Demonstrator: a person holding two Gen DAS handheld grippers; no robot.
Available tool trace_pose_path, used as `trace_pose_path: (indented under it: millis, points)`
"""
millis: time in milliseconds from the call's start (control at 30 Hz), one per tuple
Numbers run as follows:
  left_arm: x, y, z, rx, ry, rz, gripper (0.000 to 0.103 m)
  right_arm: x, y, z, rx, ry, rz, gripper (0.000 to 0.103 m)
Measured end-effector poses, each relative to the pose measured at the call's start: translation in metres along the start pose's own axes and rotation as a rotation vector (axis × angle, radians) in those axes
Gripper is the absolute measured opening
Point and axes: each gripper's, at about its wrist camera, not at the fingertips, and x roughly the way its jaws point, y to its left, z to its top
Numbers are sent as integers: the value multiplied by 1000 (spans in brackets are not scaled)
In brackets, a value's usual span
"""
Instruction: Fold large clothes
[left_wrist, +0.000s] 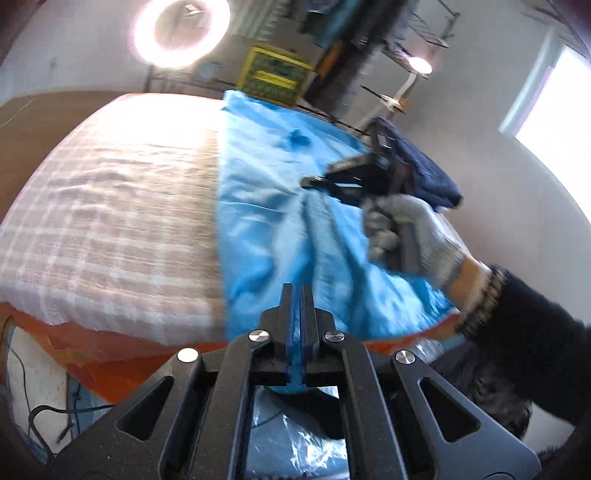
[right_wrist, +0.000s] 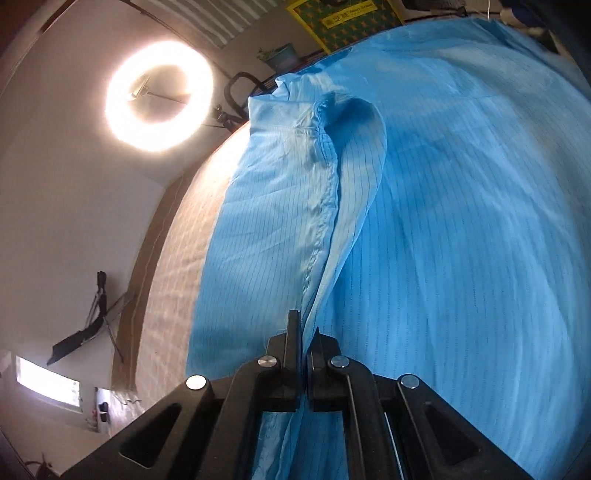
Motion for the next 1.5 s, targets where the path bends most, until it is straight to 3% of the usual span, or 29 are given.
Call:
trace_pose_path:
  millis: [100, 200, 333, 433, 467, 567, 600, 733, 833, 900, 967, 1033, 1133, 1233, 1367, 1500]
  points:
    - [25, 7, 2, 3, 34, 39, 0, 11, 5, -8, -56, 29, -29, 0]
    - [55, 11, -9, 17, 128, 50, 0, 8, 11, -14, -102, 30, -41, 0]
    - [76, 16, -35, 21, 212, 80, 0, 7, 9, -12, -136, 39, -66, 0]
    - [77, 13, -41, 47, 229, 101, 0, 4, 8, -14, -167, 38, -98, 0]
    - [73, 12, -40, 45, 223, 97, 0, 3, 9, -14, -179, 37, -112, 3]
    - [46, 5, -28, 38, 161, 77, 0, -9, 18, -15, -228, 17, -188, 33]
    - [38, 3, -25, 35, 137, 68, 0, -15, 22, -16, -244, 3, -218, 37]
    - [0, -8, 7, -2, 33, 27, 0, -51, 42, -29, -301, -53, -248, 37]
    - [-26, -8, 38, 4, -30, 14, 0, -80, 59, -49, -318, -78, -169, 34]
    - [-28, -4, 53, 32, -31, 8, 0, -93, 68, -69, -323, -70, -105, 32]
    - [-9, 5, 66, 38, 53, -57, 0, -96, 75, -90, -323, -45, -62, 31]
    - [24, 21, 70, -2, 150, -77, 0, -91, 80, -111, -311, -8, -33, 28]
    - [71, 36, 60, -19, 276, -30, 0, -79, 86, -140, -294, 49, -7, 27]
    - [105, 41, 53, 13, 349, -1, 0, -65, 93, -162, -311, 97, -18, 27]
    - [128, 44, 40, 32, 419, 34, 0, -49, 98, -179, -365, 138, -97, 27]
    - [128, 48, 38, 22, 404, 25, 0, -54, 75, -192, -353, 163, -180, 24]
